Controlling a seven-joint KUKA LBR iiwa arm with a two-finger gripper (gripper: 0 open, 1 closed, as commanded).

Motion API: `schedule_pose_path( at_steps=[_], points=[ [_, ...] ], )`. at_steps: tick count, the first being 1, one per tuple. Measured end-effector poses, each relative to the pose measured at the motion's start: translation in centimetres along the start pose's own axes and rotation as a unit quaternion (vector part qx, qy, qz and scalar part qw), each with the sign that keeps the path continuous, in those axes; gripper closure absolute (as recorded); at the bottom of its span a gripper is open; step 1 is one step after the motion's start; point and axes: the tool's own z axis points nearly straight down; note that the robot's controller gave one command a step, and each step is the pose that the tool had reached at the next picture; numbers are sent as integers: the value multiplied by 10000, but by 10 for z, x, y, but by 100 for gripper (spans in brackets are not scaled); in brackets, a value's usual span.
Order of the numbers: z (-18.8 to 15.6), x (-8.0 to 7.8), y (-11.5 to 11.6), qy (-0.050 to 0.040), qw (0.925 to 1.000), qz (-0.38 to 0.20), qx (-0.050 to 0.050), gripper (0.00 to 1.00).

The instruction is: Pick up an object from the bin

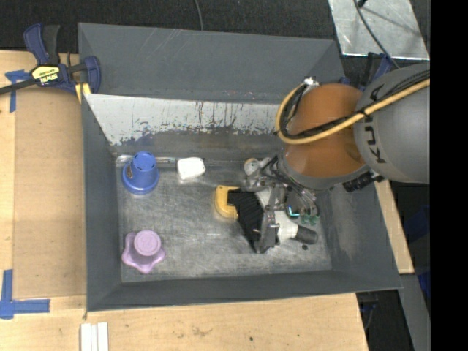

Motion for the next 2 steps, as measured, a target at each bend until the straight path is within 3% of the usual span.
schedule_pose_path(
  at_steps=[1, 2],
  points=[
    [-2, -1, 0, -16, 10000, 0, 0, 0],
    [-18, 5, 3, -14, 9982, -598, 6, 0]
  ],
)
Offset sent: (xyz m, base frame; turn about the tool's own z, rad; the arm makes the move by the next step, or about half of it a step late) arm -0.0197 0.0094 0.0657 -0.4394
